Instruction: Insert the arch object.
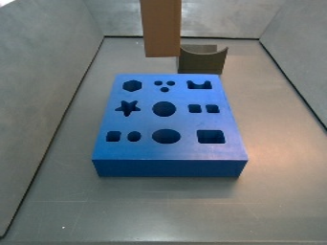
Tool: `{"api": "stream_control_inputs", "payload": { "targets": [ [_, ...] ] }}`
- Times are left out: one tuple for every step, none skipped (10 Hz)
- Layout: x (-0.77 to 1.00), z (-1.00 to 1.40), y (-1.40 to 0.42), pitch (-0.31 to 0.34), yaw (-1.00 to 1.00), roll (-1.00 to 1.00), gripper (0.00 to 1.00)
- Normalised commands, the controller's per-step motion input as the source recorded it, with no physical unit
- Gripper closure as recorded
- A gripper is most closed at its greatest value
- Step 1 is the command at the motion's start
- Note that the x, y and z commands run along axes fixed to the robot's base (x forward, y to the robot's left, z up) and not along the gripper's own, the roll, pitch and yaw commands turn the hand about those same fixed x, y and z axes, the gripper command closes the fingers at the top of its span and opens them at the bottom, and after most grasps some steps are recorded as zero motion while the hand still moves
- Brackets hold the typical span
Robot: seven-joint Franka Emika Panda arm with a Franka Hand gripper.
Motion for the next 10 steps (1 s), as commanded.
{"api": "stream_control_inputs", "payload": {
  "targets": [
    [1.0,-0.47,0.52,0.07,0.0,0.12,1.0],
    [1.0,-0.29,0.49,0.05,0.0,0.11,1.0],
    [1.0,-0.29,0.48,0.051,0.0,0.11,1.0],
    [1.0,-0.29,0.48,0.05,0.0,0.11,1.0],
    [1.0,-0.28,0.48,0.053,0.0,0.11,1.0],
    [1.0,-0.32,0.4,0.07,0.0,0.12,1.0],
    [1.0,-0.47,0.18,0.026,0.0,0.05,1.0],
    [1.0,-0.59,0.08,0.0,-0.02,0.0,1.0],
    [1.0,-0.74,0.11,-0.037,-0.04,-0.07,1.0],
    [1.0,-0.75,0.21,-0.04,0.0,-0.1,1.0]
  ]
}}
